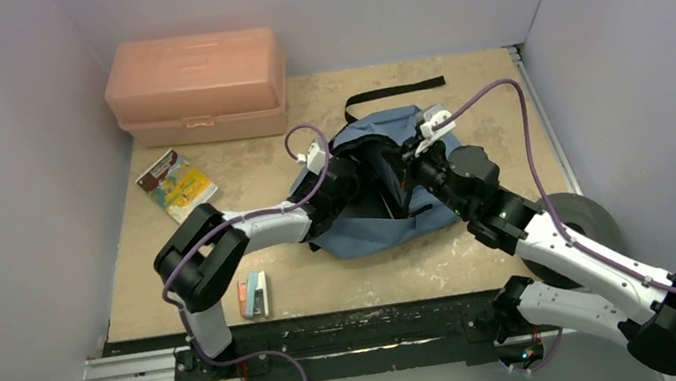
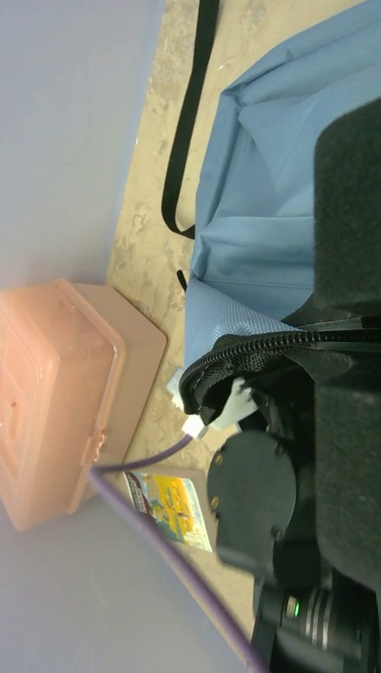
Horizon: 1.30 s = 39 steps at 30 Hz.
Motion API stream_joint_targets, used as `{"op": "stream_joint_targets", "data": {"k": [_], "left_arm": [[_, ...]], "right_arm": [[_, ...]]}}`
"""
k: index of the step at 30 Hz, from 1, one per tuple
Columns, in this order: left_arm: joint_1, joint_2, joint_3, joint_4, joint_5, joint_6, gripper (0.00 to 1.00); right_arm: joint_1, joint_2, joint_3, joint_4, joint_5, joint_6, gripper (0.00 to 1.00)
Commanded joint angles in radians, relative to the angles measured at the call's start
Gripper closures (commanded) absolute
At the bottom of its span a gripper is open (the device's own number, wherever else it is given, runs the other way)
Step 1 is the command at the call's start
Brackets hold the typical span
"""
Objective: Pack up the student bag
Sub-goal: Place the book in the student bag.
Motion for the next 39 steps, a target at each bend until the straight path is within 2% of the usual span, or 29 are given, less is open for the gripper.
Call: {"op": "stream_joint_targets", "data": {"k": [1,4,8,10,13,16,17,19,21,24,26,30,33,36,39], "left_arm": [[0.006,-0.171,-0.016,-0.131,-0.009,0.091,0.46],[0.016,-0.166,-0.014,-0.165,0.018,0.096,0.50],[0.030,-0.109,0.001,-0.106,0.072,0.080,0.64],[0.022,-0.107,0.015,-0.148,0.042,0.088,0.64],[0.018,-0.113,0.009,-0.170,-0.008,0.093,0.58],[0.017,-0.069,-0.004,-0.091,-0.001,0.092,0.56],[0.017,-0.042,-0.010,-0.026,0.014,0.090,0.59],[0.010,0.004,0.002,0.073,0.050,0.077,0.75],[-0.009,0.034,0.048,0.101,0.053,0.099,0.86],[-0.034,0.066,0.156,0.019,0.040,0.156,0.90],[-0.034,0.084,0.182,0.038,0.063,0.151,0.91],[-0.030,0.080,0.188,0.110,0.135,0.165,0.91],[-0.027,0.047,0.160,0.175,0.223,0.181,0.87],[0.000,0.028,0.144,0.176,0.364,0.166,0.76],[0.026,-0.029,0.053,0.100,0.397,0.162,0.58]], "right_arm": [[0.000,-0.047,0.000,0.110,0.038,0.003,1.00],[0.001,-0.055,-0.006,0.120,0.040,0.006,1.00],[0.000,-0.059,-0.003,0.120,0.034,0.013,1.00],[0.001,-0.059,0.004,0.116,0.030,0.015,1.00],[0.000,-0.058,0.005,0.117,0.019,0.015,1.00],[0.001,-0.054,0.006,0.119,0.018,0.014,1.00],[0.001,-0.054,0.005,0.119,0.016,0.017,1.00],[0.000,-0.056,-0.001,0.122,0.004,0.018,1.00],[0.000,-0.056,-0.008,0.123,-0.006,0.019,1.00],[0.001,-0.057,-0.027,0.130,-0.001,0.019,1.00],[0.000,-0.058,-0.037,0.132,0.019,0.019,1.00],[0.000,-0.045,-0.048,0.119,0.088,0.007,1.00],[0.001,-0.052,-0.078,0.145,0.129,0.013,1.00],[0.000,-0.051,-0.070,0.141,0.151,0.021,1.00],[0.001,-0.045,-0.055,0.121,0.151,0.011,1.00]]}}
